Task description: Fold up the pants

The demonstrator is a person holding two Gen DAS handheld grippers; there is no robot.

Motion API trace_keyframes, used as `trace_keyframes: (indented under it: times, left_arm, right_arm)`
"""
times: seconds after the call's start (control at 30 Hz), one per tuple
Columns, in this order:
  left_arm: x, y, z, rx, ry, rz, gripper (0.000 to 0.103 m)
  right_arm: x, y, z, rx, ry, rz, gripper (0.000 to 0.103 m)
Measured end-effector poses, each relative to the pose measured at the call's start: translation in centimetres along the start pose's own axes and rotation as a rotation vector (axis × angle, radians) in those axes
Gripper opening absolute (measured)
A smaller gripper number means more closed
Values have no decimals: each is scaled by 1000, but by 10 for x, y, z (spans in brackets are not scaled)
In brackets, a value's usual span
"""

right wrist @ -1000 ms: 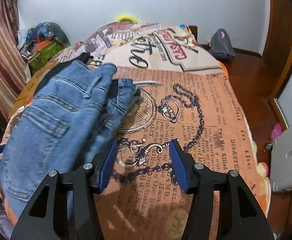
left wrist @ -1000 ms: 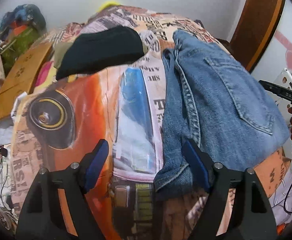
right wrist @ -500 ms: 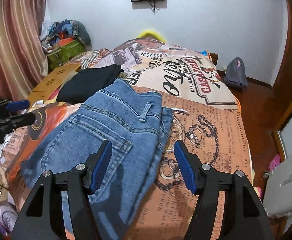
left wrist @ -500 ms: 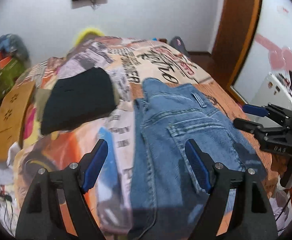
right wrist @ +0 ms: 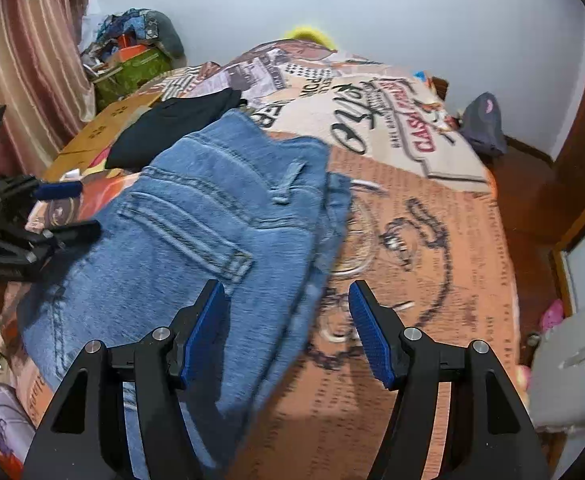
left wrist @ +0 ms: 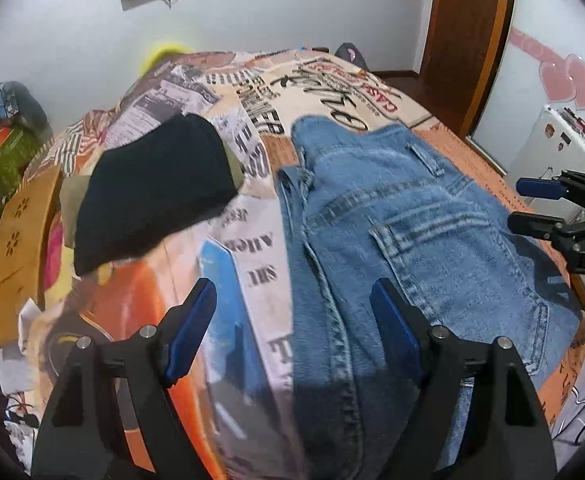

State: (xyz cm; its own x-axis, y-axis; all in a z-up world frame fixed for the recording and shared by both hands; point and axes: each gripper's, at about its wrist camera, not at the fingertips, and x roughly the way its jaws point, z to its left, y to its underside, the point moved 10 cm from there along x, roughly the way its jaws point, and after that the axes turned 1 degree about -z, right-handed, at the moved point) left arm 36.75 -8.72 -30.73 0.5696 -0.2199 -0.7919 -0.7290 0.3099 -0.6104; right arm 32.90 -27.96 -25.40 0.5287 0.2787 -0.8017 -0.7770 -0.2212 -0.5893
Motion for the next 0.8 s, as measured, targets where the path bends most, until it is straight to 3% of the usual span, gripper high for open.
trace_keyframes:
  times: [0.07, 0.27, 0.43, 0.53, 0.63, 0.8]
  left_arm:
    - [-3, -6, 4, -6, 5, -10, 81]
    - [5, -15, -2, -89, 124, 20, 81]
    - [27, -6, -11, -111, 194, 93, 81]
    - [36, -1, -14, -156, 275, 136, 82]
    - [41, 2, -12, -191, 307, 150, 89]
    - [47, 5, -19, -225, 400, 179, 90]
  right_arm:
    - [-9, -4, -5, -8, 11, -12, 61]
    - [-19, -13, -8, 33, -42, -34, 62]
    - [5, -6, -2, 75, -101, 30, 62]
    - [24, 4, 0, 124, -161, 90, 62]
    - [31, 7, -1, 174, -210, 99, 71]
    - [42, 11, -3, 230, -284, 125, 76]
